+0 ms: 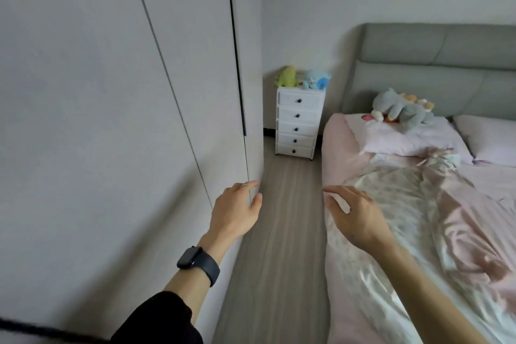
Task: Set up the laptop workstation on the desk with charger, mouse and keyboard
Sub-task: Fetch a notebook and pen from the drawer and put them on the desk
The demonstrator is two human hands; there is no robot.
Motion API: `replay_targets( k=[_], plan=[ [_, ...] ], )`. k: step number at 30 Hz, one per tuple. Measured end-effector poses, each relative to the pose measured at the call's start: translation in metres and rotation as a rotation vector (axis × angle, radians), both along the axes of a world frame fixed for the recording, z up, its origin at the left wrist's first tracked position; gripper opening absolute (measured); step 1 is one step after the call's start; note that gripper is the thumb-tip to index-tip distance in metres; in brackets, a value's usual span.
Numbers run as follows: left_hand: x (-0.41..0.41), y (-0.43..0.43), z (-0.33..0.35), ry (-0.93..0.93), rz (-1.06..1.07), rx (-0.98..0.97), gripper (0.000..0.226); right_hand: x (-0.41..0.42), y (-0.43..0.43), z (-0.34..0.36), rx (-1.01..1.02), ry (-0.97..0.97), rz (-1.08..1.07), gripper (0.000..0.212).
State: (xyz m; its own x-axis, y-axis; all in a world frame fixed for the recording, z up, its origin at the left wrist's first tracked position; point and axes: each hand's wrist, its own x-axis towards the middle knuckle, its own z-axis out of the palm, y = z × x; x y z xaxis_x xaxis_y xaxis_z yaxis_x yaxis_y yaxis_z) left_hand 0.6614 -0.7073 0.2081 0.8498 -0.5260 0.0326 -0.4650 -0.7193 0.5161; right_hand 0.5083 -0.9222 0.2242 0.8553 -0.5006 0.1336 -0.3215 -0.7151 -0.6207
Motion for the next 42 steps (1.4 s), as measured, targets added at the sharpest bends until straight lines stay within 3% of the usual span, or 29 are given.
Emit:
replay_targets(
  k=[12,24,42],
  plan=[
    [0.213,-0.173,-0.026,0.059,-0.153,0.037,0.043,0.179,-0.142,-0.034,0.064,0.049,-0.134,0.027],
    [0.387,-0.368,-0.048,0.106,-0.095,0.045,0.042,0.377,-0.341,-0.049,0.069,0.109,-0.031,0.029],
    [0.633,-0.556,-0.120,0.340,-0.101,0.006,0.040,0.639,-0.528,-0.102,0.074,0.319,-0.001,0.033]
  ],
)
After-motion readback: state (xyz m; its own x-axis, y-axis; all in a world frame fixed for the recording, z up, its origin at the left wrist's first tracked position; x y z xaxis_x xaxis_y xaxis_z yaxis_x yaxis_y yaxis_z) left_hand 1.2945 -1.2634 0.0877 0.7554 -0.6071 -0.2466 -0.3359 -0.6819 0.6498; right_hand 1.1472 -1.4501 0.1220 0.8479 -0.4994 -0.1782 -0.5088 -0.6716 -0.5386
